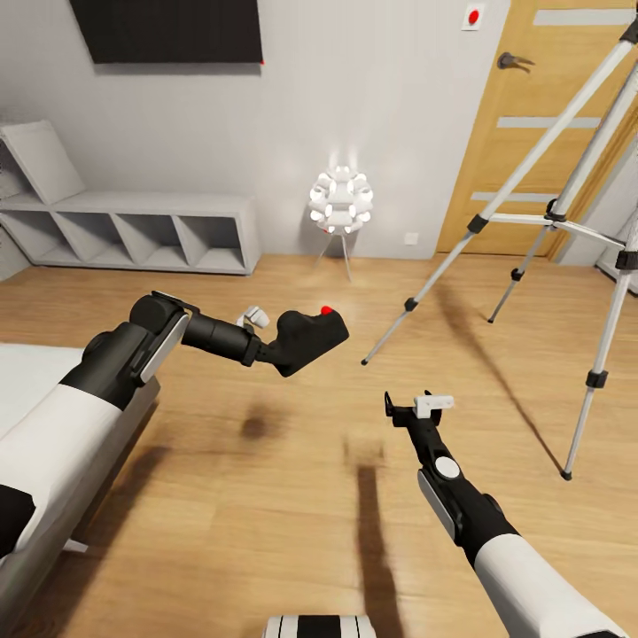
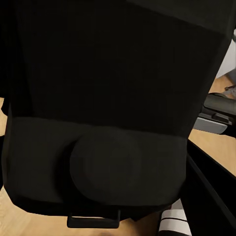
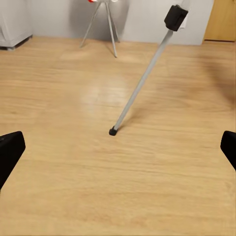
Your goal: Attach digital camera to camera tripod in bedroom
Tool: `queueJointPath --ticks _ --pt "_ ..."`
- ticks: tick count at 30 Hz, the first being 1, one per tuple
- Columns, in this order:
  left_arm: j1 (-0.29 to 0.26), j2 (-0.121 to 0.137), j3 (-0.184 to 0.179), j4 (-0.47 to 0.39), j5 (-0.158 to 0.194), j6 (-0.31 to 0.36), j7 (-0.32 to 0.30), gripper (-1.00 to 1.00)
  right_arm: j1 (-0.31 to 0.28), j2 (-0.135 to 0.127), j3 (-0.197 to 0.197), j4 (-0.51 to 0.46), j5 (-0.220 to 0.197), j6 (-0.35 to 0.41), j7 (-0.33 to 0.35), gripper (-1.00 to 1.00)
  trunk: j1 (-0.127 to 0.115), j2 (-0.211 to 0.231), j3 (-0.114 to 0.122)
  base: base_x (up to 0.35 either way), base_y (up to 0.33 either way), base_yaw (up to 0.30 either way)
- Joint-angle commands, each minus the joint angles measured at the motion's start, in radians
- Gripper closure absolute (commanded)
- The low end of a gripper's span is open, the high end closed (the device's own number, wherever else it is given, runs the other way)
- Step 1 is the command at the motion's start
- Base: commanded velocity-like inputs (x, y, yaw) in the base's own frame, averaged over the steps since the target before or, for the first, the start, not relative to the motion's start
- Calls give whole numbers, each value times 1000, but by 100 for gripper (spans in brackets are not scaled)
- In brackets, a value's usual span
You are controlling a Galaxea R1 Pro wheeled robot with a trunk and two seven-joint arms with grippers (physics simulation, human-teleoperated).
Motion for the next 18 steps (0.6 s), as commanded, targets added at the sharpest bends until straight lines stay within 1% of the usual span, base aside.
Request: queueJointPath --ticks 1,7,18 --pt "-1 2 -2 0 5 6 -4 100 -1 -2 8 0 -10 -4 -8 -100 -1 0 1 0 0 0" --pt "-1 6 -2 8 6 6 -63 100 -1 -2 9 0 -10 -4 -8 -100 -3 1 15 0 0 0" --pt "-1 4 -2 12 6 8 -79 100 -1 -2 9 0 -10 -3 -8 -100 -8 4 39 0 0 0"
